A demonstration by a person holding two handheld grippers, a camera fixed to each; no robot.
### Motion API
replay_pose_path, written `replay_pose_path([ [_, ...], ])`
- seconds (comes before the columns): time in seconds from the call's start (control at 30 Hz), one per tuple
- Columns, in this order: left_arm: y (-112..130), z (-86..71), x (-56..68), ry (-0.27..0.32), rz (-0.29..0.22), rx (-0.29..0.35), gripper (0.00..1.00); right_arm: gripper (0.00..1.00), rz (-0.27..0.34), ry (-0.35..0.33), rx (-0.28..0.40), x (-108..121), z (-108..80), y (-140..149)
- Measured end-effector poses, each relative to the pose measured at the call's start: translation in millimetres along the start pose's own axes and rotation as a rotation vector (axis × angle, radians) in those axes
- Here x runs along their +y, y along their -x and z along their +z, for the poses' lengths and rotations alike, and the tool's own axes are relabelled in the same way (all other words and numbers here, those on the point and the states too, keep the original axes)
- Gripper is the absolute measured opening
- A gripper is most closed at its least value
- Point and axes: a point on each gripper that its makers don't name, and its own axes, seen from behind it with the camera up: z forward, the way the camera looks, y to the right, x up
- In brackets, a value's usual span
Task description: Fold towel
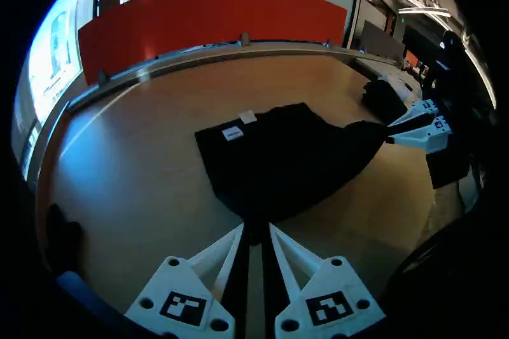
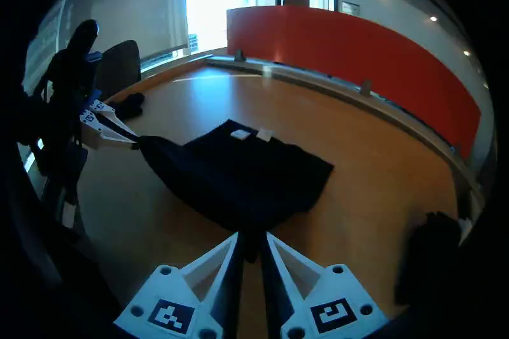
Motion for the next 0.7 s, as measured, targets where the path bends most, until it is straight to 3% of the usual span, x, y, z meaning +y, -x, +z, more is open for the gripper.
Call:
replay_pose_path([
  [0.4, -26, -35.7, 5.4, 0.006, -0.014, 0.025, 0.12, 0.16, -0.018, -0.005, 0.023, -7, -36.1, -29],
  [0.7, -31, -53.2, 12.5, 0.012, -0.017, 0.027, 0.12, 0.16, -0.021, -0.012, 0.019, -11, -53.4, -34],
])
